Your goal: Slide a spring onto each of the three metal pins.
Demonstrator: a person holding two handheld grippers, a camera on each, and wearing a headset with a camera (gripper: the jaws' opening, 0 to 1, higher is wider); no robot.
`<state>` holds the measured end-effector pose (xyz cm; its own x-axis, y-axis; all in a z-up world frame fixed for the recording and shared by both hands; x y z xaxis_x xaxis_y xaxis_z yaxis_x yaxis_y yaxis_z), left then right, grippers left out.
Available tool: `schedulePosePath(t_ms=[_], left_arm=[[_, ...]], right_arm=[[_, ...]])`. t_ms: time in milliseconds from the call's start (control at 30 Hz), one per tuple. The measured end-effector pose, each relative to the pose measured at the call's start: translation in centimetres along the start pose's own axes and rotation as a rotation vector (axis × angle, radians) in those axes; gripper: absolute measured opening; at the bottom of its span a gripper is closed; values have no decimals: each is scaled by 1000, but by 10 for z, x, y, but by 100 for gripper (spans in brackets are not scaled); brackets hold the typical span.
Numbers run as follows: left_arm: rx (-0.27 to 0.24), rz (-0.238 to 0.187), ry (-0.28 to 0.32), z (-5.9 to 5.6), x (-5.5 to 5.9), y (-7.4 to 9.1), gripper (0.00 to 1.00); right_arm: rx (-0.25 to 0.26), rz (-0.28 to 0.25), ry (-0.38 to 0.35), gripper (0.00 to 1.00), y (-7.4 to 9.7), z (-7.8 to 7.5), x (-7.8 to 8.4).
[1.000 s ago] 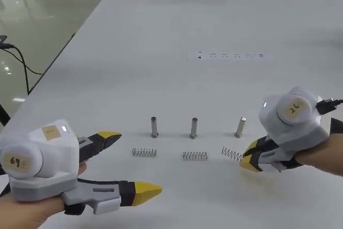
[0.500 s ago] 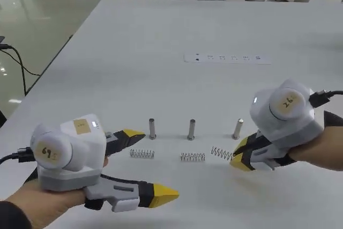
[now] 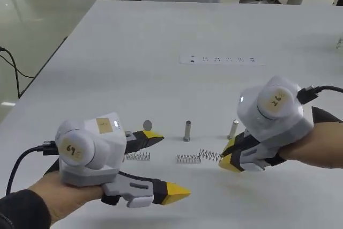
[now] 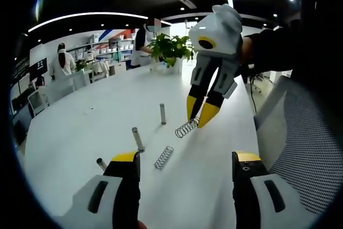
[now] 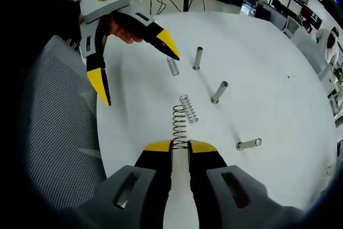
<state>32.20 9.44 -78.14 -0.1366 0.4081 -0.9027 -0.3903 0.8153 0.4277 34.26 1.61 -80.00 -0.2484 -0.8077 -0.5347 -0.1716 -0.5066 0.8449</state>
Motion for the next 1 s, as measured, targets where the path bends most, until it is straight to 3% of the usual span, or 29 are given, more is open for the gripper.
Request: schedulePosePath(t_ms=[533, 733, 1000], left_arm=[[49, -9, -51, -7, -4, -16, 54], [64, -2, -105, -12, -3, -18, 40], [84, 7, -135, -16, 0, -21, 27]], right_arm=[[-55, -11, 81, 13, -2, 16, -13], [-87, -3, 118, 13, -4, 23, -14], [-120, 13, 148, 13, -5, 31, -14]])
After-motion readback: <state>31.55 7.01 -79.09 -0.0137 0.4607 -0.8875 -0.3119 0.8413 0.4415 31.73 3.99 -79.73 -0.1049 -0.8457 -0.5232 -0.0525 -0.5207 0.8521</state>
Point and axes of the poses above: the centre of the closed fingertips' face, and the gripper's own axes: y roughly backward along the fingers, z roughly to its left, x roughly out of its underside, the point moved 1 cm from there along y, roughly backward along the fingers, and after that the axes turned 4 degrees about -y, right-handed, at the moved point
